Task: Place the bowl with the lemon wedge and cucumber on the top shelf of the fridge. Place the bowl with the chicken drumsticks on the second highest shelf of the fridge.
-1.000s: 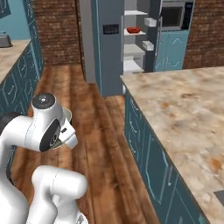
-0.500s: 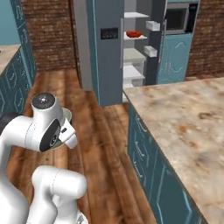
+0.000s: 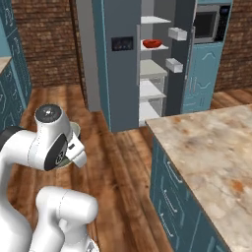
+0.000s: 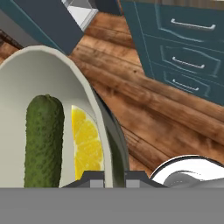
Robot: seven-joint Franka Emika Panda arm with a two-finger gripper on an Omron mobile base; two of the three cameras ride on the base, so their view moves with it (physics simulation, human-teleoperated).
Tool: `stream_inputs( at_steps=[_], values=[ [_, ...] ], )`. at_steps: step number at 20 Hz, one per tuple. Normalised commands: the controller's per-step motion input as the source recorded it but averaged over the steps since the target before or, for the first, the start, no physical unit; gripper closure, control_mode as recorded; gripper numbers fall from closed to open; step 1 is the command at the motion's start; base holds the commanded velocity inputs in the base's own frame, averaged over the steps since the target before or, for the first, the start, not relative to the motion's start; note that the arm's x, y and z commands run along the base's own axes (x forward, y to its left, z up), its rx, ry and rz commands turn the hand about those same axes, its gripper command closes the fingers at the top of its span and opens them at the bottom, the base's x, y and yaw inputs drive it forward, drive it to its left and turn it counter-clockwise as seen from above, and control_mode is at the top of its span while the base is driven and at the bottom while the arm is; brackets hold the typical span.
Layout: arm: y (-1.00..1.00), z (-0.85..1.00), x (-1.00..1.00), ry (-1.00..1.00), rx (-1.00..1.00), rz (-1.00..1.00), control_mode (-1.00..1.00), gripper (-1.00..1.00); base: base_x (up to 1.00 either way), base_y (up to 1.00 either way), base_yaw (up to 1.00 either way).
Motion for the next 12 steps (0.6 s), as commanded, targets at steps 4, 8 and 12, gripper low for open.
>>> stream_inputs(
  at_steps=[4,8,12],
  values=[
    [0.00,0.00,0.00,0.00,0.00,0.00,1.00,1.00,1.00,0.00,-0.20],
    [0.00,0.00,0.00,0.00,0.00,0.00,1.00,1.00,1.00,0.00,-0.22],
    [0.00,0.00,0.00,0.00,0.00,0.00,1.00,1.00,1.00,0.11,-0.21]
  ],
)
